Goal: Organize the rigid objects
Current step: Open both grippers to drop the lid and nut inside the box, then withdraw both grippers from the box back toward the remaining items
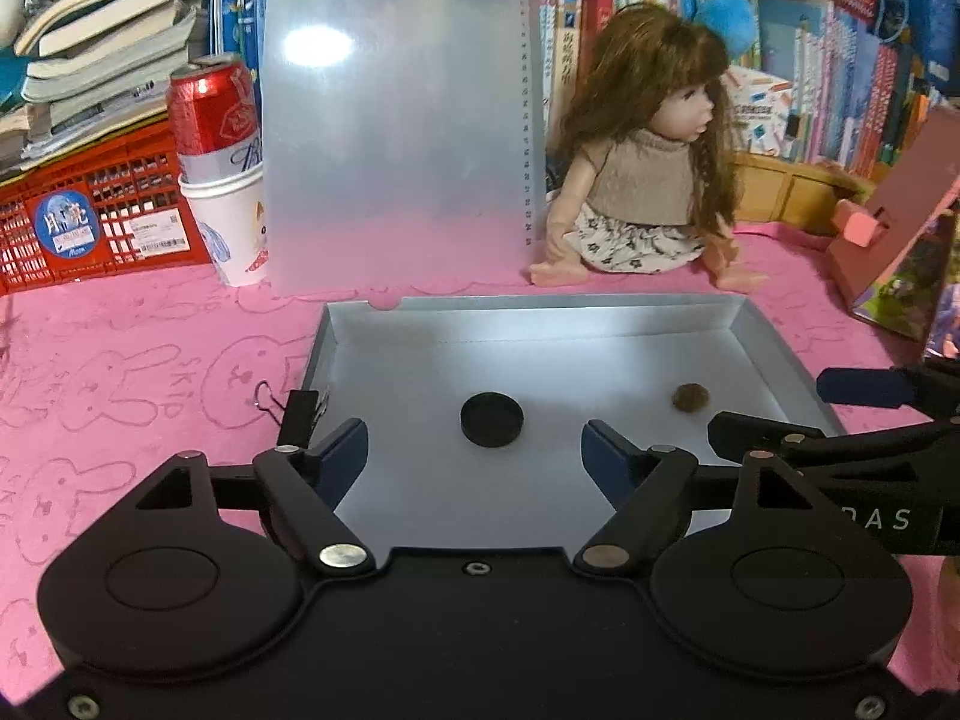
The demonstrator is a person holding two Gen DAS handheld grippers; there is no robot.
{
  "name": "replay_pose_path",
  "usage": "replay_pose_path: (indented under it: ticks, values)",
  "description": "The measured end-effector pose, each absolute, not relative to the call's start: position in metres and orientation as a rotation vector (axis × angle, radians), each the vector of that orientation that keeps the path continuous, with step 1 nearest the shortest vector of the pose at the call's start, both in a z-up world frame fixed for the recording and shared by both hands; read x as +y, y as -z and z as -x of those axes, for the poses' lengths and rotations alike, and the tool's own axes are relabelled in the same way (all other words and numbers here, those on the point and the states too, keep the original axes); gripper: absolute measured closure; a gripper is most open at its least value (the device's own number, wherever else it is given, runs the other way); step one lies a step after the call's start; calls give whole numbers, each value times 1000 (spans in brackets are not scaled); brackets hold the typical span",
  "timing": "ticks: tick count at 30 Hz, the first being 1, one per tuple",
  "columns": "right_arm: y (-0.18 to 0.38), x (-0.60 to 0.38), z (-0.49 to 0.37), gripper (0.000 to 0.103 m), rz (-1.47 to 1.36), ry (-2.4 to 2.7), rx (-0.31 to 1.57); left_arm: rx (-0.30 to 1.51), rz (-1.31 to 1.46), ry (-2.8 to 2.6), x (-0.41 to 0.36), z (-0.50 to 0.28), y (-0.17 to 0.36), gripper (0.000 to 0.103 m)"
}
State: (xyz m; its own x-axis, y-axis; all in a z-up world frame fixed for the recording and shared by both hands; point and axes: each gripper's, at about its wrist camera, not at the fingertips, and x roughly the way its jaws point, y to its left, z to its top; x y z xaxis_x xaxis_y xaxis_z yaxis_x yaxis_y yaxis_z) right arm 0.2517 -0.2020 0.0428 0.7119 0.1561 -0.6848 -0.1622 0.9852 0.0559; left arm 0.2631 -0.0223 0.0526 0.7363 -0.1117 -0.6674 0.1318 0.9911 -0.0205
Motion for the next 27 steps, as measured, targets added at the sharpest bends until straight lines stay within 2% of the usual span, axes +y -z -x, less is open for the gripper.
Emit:
replay_pose_path:
  ticks: [2, 10, 27]
  values:
    - [-47, -201, -243, 7, 22, -183, 739, 717, -34, 139, -20, -254, -57, 24]
    - [-58, -204, -206, 0, 43, -226, 686, 684, -13, 190, -14, -213, -66, 20]
    - [-71, -210, -119, 0, 56, -285, 565, 615, -34, 263, -12, -119, -72, 18]
